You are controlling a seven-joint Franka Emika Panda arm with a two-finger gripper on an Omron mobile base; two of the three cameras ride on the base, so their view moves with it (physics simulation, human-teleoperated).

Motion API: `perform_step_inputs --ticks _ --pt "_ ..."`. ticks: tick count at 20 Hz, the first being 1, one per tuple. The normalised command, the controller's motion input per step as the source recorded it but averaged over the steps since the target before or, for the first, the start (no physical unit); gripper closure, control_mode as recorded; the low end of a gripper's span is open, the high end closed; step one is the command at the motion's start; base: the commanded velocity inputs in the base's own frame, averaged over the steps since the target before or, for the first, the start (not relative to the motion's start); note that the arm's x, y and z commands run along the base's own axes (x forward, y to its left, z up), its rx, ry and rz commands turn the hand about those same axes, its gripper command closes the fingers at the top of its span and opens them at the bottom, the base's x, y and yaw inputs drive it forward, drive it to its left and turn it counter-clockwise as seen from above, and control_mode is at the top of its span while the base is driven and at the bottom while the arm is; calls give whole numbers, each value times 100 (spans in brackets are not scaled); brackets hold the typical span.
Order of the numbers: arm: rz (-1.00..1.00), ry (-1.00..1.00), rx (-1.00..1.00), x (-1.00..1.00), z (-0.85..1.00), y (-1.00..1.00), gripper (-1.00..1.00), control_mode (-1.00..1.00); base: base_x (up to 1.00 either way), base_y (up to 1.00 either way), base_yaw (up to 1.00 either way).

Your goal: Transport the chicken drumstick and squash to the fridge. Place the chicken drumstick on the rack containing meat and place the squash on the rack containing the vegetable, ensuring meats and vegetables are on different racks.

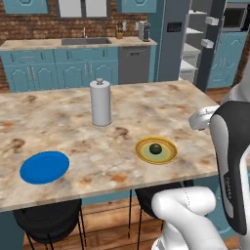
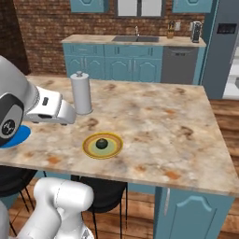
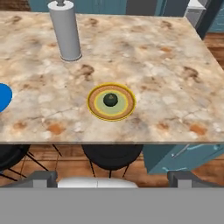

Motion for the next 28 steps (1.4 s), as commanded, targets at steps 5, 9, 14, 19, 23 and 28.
perform_step_inputs --ticks 5,9,14,19,23,28 --pt "0 0 0 0 0 0 -100 100 100 0 13" --pt "5 48 -5 79 -76 9 -100 -100 0 0 0" --pt "2 32 -2 55 -82 3 -100 -100 0 0 0" --pt "1 5 3 64 -82 1 -100 -100 0 0 0" --pt "4 0 0 54 -66 0 -100 -100 0 0 0" --pt "1 0 0 76 -44 0 -100 -100 0 0 0"
